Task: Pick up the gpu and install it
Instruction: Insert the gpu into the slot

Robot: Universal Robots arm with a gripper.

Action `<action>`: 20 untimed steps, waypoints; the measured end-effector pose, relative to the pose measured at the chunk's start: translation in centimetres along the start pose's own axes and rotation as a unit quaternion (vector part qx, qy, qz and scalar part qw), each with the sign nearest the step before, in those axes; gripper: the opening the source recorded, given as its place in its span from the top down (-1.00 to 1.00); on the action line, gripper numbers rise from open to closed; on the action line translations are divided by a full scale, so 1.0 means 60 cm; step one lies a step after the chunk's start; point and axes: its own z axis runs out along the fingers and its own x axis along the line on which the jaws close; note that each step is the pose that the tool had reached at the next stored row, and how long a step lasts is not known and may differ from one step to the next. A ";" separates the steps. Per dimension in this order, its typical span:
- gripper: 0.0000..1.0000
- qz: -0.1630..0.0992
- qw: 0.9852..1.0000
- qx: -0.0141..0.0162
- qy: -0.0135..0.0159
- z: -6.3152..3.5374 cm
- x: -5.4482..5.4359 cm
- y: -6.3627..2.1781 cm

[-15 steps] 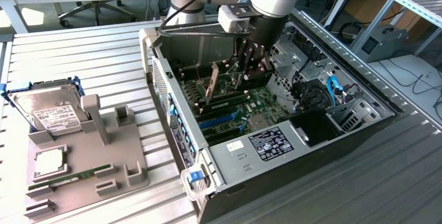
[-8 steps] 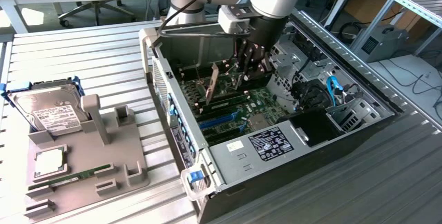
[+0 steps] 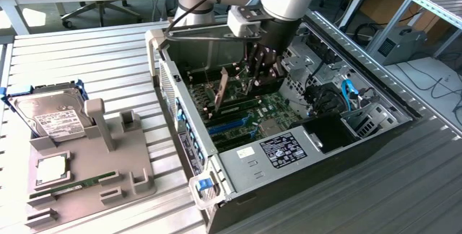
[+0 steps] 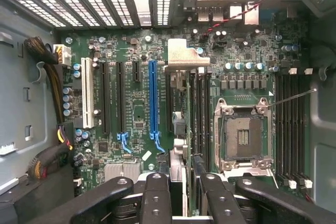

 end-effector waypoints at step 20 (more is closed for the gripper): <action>0.45 0.000 1.000 0.000 0.000 0.000 0.021 0.002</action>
